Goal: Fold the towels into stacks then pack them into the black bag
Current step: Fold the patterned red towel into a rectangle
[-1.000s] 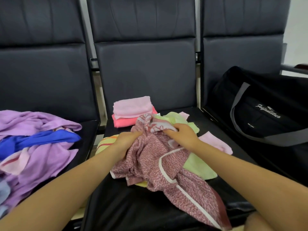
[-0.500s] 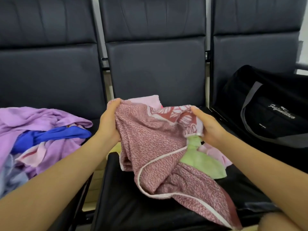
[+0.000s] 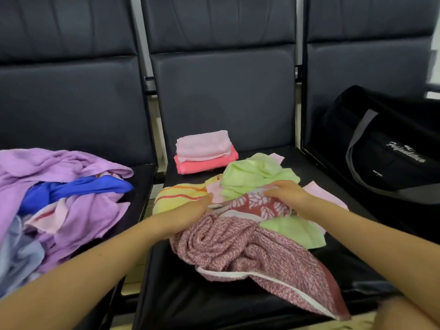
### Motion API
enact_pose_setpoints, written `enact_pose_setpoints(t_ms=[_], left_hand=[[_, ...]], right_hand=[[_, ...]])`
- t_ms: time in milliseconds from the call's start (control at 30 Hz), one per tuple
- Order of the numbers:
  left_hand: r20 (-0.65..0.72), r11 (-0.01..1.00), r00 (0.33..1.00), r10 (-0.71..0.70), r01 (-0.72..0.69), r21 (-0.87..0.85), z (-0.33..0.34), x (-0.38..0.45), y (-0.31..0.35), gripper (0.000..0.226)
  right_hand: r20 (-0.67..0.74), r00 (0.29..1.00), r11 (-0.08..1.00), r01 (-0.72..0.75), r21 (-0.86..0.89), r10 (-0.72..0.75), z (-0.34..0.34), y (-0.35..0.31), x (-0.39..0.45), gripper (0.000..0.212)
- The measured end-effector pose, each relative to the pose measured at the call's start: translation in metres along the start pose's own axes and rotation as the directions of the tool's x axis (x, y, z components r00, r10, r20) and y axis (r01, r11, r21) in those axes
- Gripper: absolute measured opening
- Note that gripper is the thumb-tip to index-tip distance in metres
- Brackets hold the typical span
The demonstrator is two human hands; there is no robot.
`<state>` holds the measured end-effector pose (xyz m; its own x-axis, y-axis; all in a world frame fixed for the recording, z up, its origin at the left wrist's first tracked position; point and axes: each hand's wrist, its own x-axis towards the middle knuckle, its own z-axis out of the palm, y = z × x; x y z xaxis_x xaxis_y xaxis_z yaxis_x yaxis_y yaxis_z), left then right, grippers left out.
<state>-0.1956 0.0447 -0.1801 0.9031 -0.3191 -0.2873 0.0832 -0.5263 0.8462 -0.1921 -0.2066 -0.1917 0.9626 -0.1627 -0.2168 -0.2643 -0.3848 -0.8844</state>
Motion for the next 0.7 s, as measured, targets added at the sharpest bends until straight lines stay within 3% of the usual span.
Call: enact_pose_setpoints(t_ms=[67, 133, 267, 333, 433, 633, 700], left_hand=[[-0.072, 0.995, 0.997, -0.012, 0.02, 0.102, -0.003, 0.005, 0.005, 0.027], [-0.111, 0.941, 0.993, 0.032, 0.007, 0.339, -0.007, 0.007, 0.006, 0.034], [-0.175, 0.9, 0.984, 0.029, 0.05, 0.433, -0.016, 0.021, -0.001, 0.04], [-0.088, 0.908, 0.996, -0.001, 0.038, 0.417, -0.013, 0.025, -0.003, 0.042], [-0.026, 0.933, 0.999, 0.044, -0.032, 0.358, -0.007, 0.027, -0.003, 0.016], [-0.125, 0.996, 0.992, -0.028, 0.038, 0.082, -0.011, 0.033, -0.006, 0.022], [-0.133, 0.997, 0.991, -0.005, 0.016, 0.082, -0.011, 0.034, -0.008, 0.022]], right_hand=[[-0.011, 1.0, 1.0, 0.012, -0.022, -0.012, -0.001, 0.001, -0.001, 0.014], [-0.013, 0.999, 0.999, 0.036, -0.028, -0.036, -0.003, 0.001, -0.002, 0.015], [-0.044, 0.987, 0.987, 0.159, 0.031, -0.157, -0.008, 0.0, -0.007, 0.013], [-0.092, 0.973, 0.974, 0.218, 0.068, -0.212, -0.011, -0.002, -0.009, 0.011], [-0.167, 0.946, 0.945, 0.299, 0.133, -0.276, -0.013, -0.007, -0.012, 0.007], [-0.263, 0.897, 0.873, 0.418, 0.252, -0.354, -0.021, -0.019, -0.013, 0.009], [-0.256, 0.904, 0.862, 0.411, 0.297, -0.343, -0.02, -0.02, -0.012, 0.01]])
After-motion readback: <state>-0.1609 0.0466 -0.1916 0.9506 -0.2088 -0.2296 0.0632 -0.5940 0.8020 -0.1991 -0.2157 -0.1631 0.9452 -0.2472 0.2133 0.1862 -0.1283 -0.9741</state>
